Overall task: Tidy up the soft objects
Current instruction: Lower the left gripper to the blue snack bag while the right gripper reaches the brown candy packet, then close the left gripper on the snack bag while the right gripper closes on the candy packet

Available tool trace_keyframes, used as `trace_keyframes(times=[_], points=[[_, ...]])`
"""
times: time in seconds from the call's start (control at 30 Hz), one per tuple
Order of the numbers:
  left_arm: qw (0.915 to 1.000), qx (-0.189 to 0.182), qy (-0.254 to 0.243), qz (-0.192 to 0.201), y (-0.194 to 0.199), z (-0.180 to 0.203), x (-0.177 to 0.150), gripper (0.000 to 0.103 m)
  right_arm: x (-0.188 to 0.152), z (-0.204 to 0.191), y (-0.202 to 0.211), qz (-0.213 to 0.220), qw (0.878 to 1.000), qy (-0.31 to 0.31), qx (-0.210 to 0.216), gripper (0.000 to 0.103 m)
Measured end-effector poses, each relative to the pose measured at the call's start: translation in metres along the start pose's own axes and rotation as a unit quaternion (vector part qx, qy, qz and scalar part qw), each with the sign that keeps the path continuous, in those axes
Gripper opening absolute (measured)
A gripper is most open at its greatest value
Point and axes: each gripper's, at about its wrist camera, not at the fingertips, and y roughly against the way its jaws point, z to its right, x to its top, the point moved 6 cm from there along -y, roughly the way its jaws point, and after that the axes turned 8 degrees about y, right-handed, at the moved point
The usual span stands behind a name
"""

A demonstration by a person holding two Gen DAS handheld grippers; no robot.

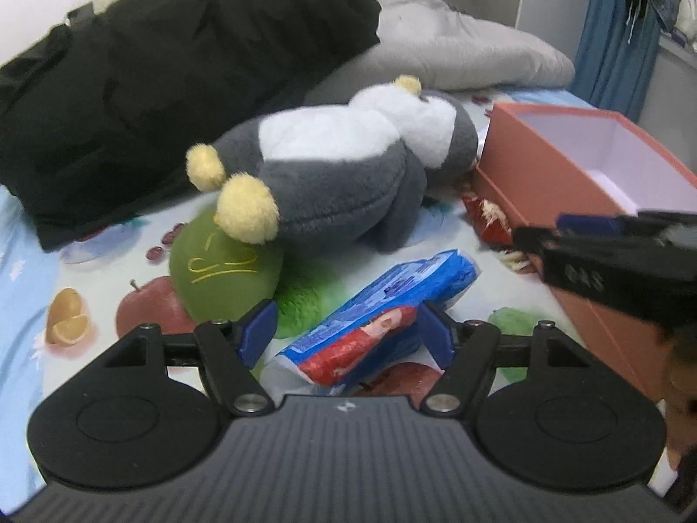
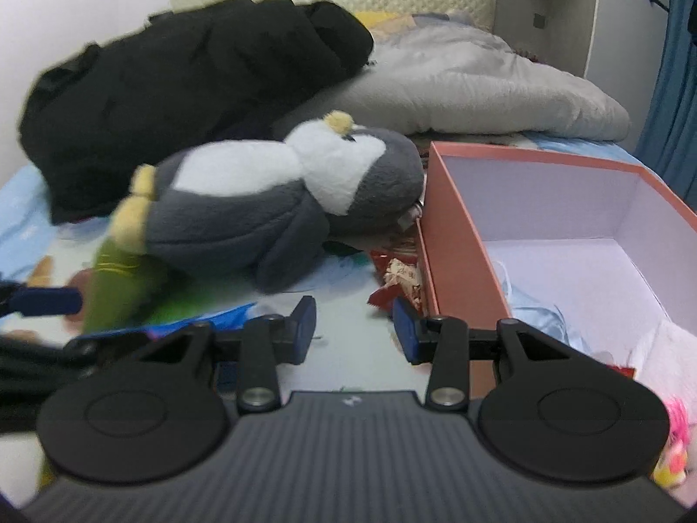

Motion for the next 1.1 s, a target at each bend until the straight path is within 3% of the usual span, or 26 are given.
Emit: trace_keyframes(times=[0.13, 0.47, 0.83, 0.9, 0.93, 1.1], points=[[0.9999, -0.012, -0.005, -0.009, -0.016, -0.005, -0.001, 0.075, 0.007, -0.004, -0.035, -0.01, 1.0, 0.014, -0.017, 0.042], [0.9974, -0.054, 0.036, -0.031, -0.029, -0.016, -0.001, 0.072, 0.014, -0.006, -0.1, -0.043, 0.994, 0.069, -0.069, 0.041], [0.9945, -0.08, 0.049, -0.047, -0.029, -0.01, -0.009, 0.04, 0.012, -0.019, -0.13, -0.058, 0.971, 0.193, -0.13, 0.04], [0.9947, -0.079, 0.049, -0.043, -0.027, -0.01, -0.009, 0.031, 0.011, -0.018, -0.131, -0.06, 0.968, 0.203, -0.135, 0.036], [0.9947, -0.079, 0.051, -0.041, -0.026, -0.01, -0.009, 0.03, 0.011, -0.018, -0.13, -0.06, 0.967, 0.206, -0.139, 0.026], [0.9944, -0.073, 0.07, -0.029, -0.017, -0.015, -0.007, 0.019, 0.013, -0.014, -0.125, -0.058, 0.971, 0.194, -0.129, 0.022]])
